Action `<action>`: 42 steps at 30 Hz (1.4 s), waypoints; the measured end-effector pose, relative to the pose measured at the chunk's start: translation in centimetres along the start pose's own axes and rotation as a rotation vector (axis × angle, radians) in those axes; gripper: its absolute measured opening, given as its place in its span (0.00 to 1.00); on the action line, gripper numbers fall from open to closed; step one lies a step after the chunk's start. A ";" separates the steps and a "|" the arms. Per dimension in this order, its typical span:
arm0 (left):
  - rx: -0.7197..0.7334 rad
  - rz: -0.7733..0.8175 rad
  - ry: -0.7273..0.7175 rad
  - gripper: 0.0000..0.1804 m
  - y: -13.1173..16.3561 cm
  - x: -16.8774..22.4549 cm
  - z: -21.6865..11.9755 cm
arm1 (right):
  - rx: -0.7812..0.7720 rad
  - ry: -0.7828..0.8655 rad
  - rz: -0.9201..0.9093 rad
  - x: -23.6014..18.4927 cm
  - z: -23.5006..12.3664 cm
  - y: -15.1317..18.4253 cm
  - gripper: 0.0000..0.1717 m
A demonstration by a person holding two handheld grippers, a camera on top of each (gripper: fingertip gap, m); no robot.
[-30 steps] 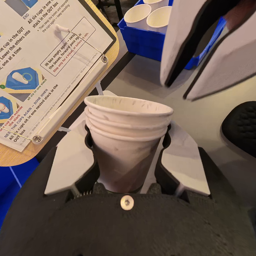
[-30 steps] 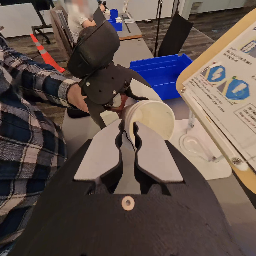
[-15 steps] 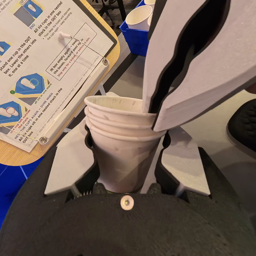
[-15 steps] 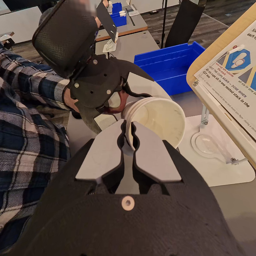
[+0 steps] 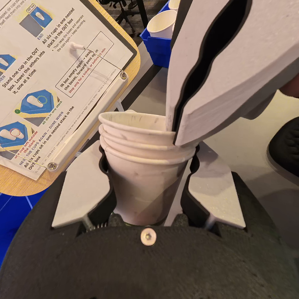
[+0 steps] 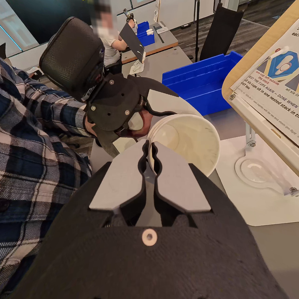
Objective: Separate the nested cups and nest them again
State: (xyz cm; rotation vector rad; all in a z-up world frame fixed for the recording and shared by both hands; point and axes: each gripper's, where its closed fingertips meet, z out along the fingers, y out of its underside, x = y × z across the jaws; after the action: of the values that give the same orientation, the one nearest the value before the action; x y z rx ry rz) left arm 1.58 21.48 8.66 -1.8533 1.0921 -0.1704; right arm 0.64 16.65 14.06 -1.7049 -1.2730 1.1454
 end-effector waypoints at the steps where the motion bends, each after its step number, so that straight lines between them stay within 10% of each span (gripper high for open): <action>1: 0.001 -0.002 -0.001 0.56 0.0 0.0 0.0 | -0.002 0.002 0.001 0.0 0.0 0.0 0.02; 34: 0.117 -0.249 0.103 0.56 -0.1 -1.1 0.9 | 0.087 0.213 -0.099 3.0 -8.1 -5.1 0.01; 42: 0.123 -0.255 0.106 0.56 -0.4 -1.4 0.9 | 0.077 0.547 -0.151 6.1 -17.7 -5.3 0.01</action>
State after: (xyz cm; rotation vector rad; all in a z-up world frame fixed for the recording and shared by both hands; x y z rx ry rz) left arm 1.45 23.17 8.89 -1.8841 0.8920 -0.4783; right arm 16.19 23.41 23.69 -1.6761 -0.9764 0.5715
